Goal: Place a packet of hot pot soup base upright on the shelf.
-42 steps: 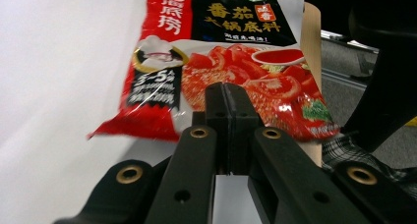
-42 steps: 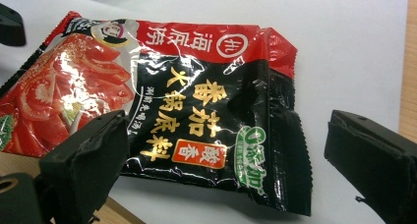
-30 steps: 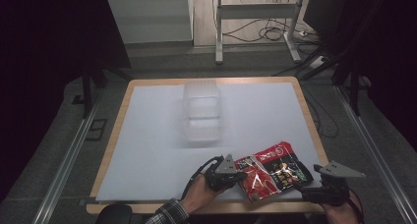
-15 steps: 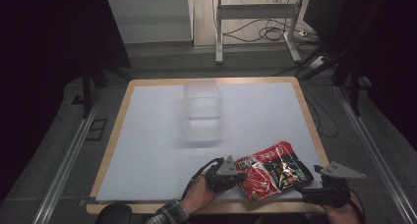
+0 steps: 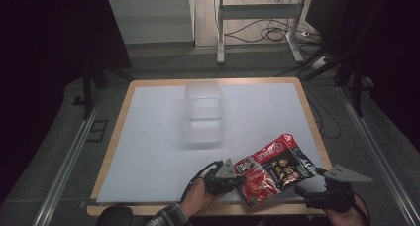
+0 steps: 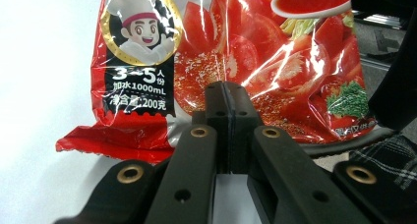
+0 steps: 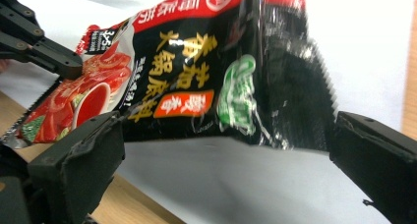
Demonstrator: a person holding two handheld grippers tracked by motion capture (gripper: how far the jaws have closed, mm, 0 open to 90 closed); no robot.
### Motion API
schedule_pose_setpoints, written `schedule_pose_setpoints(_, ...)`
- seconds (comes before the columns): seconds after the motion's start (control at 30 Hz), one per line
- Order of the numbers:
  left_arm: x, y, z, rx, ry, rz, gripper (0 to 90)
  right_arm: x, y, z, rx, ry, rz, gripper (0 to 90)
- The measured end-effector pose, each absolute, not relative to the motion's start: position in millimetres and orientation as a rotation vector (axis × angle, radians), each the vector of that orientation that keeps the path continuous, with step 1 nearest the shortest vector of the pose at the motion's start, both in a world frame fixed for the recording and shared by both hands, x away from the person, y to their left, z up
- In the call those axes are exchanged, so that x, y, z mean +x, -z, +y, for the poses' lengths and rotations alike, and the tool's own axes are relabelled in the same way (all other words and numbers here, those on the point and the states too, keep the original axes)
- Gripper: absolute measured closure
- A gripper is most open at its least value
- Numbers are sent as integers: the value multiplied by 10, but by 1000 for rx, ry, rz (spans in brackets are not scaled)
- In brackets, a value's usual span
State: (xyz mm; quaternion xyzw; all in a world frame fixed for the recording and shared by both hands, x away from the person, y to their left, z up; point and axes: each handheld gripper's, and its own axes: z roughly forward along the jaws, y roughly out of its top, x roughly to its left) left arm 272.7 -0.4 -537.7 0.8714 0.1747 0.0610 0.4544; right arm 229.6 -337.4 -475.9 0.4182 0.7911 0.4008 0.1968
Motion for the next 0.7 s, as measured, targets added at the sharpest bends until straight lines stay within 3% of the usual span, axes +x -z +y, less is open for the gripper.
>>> schedule_pose_setpoints(0.6, 2719, 5385, 23, 2181, -153, 416, 900, 2439, 4659, -2971, 1191, -1285, 2316, 21)
schedule_pose_setpoints(0.7, 2719, 5386, 25, 2181, -153, 416, 900, 2499, 4637, -2881, 1198, -1312, 2309, 100)
